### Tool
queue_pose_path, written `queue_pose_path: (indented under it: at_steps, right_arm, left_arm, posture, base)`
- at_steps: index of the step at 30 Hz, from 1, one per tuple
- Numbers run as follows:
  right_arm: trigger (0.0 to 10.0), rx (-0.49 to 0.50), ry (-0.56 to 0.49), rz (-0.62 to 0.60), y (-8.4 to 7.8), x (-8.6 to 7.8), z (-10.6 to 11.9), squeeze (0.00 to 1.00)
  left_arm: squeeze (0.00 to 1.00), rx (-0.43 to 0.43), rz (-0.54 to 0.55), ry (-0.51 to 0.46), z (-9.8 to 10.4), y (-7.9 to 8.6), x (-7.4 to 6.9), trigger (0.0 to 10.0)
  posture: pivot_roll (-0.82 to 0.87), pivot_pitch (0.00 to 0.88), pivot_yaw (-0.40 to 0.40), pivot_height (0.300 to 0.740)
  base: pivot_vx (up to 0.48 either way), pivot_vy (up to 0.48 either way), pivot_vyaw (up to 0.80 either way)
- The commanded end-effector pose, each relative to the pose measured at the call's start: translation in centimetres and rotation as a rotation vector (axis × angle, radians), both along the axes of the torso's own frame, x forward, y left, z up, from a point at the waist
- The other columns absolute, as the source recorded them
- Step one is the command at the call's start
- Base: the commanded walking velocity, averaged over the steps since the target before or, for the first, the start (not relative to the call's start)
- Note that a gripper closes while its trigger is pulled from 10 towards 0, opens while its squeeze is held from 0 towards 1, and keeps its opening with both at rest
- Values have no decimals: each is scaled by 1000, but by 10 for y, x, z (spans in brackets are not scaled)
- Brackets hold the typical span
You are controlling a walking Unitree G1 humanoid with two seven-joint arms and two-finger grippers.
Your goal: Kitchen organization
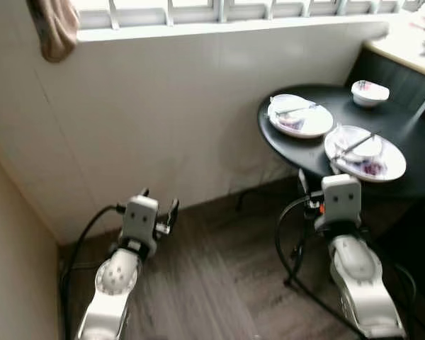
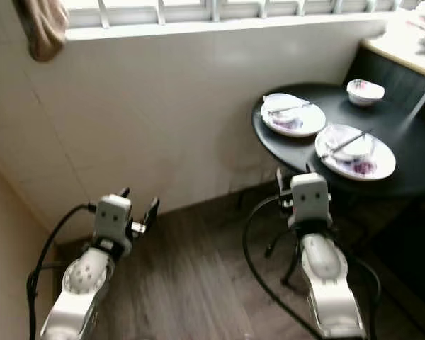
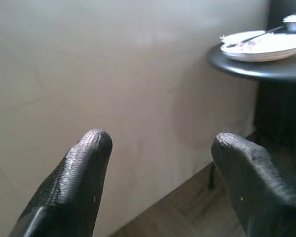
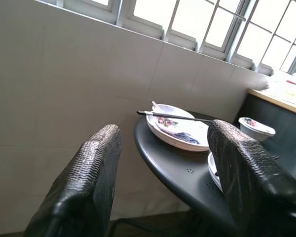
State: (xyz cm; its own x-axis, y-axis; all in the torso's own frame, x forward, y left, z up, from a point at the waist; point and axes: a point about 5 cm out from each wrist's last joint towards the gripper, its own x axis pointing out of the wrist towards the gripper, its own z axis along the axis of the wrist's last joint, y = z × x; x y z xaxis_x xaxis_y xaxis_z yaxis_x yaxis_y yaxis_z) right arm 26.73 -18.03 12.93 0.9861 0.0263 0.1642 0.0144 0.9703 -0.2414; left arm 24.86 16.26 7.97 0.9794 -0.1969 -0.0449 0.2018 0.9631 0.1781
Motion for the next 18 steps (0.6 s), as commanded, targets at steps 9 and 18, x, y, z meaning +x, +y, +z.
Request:
queue_pose_path:
  at_steps: [9, 18]
  right_arm:
    - [10000, -8, 11, -14, -5, 0, -1, 0]
    - [10000, 74, 41, -50, -12, 2, -4, 0]
  left_arm:
    - [0, -8, -19, -14, 4, -7, 2, 10000]
    - [0, -23, -15, -27, 7, -8, 2, 10000]
  posture:
    - [-64, 22, -48, 740]
    - [-64, 26, -50, 740]
  base:
    - [93, 0, 0]
    - [0, 0, 0]
